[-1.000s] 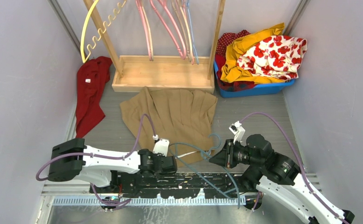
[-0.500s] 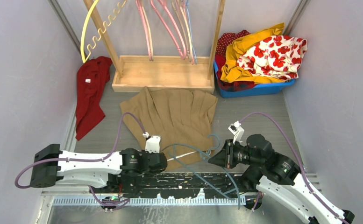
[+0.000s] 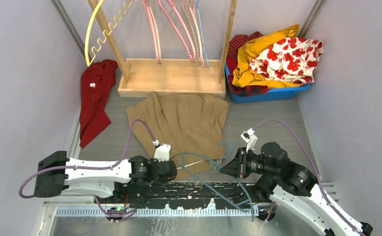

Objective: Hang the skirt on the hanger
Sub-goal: Hang the skirt on the hanger.

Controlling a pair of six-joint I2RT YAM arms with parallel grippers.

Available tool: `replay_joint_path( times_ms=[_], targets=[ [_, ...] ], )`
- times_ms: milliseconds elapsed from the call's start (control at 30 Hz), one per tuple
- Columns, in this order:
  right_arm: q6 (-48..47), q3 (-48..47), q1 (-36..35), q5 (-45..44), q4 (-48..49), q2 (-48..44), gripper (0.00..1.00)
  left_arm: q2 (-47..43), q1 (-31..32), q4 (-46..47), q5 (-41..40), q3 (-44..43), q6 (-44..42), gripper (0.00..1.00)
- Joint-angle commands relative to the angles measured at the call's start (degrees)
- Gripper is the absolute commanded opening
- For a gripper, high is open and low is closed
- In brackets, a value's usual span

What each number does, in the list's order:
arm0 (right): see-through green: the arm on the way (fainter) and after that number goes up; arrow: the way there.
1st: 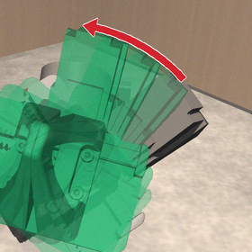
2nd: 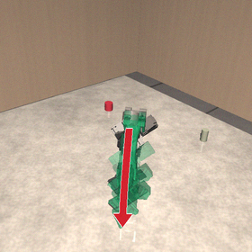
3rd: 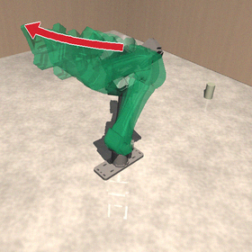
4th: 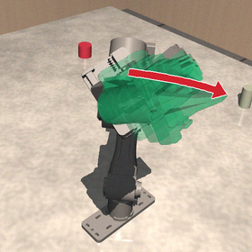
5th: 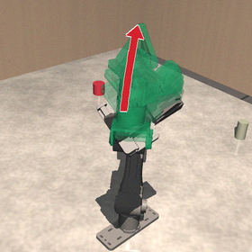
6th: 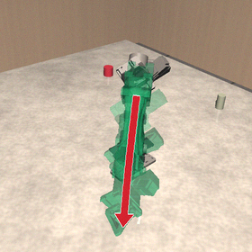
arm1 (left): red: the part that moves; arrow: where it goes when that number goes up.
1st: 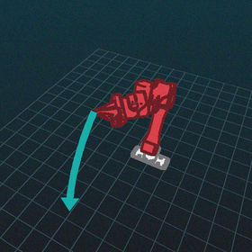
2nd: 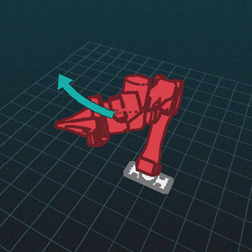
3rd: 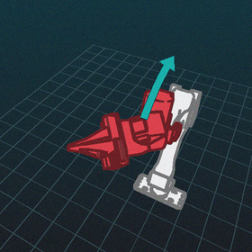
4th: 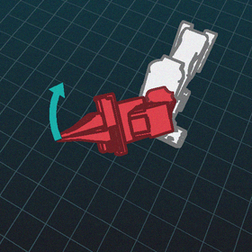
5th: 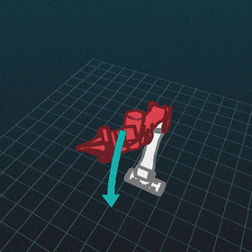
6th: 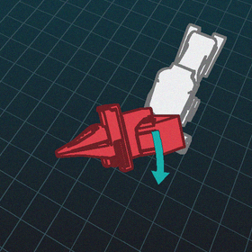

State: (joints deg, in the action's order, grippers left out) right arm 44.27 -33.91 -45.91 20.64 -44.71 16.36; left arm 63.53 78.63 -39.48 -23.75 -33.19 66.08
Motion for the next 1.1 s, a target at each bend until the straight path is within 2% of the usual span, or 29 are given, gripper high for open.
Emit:
replay_joint_path(
  times_ms=[0, 67, 267, 733, 1067],
  targets=[
    [0.69, -0.21, -0.06, 0.63, 2.51, -0.91, 0.01, 0.58, -0.23, 1.54, 2.38, -1.04, -3.28, 0.31],
    [0.64, -0.01, -0.06, 0.72, 2.53, -1.08, 0.01, 0.58, -0.23, 1.35, 2.58, -1.16, -4.14, 0.36],
    [0.75, 0.42, -0.06, 0.63, 2.69, -1.45, 0.01, 1.78, -0.21, 2.04, 4.11, -2.01, -6.79, 0.38],
    [0.56, 0.73, -0.06, 0.18, 2.21, -1.97, 0.01, 11.30, -0.14, 4.46, 6.71, -7.15, -12.47, 0.29],
    [0.06, 0.85, -0.03, 0.35, 2.62, -1.28, 0.01, 9.69, 0.03, 2.09, 5.95, -5.58, -10.56, 0.26]
  ],
)
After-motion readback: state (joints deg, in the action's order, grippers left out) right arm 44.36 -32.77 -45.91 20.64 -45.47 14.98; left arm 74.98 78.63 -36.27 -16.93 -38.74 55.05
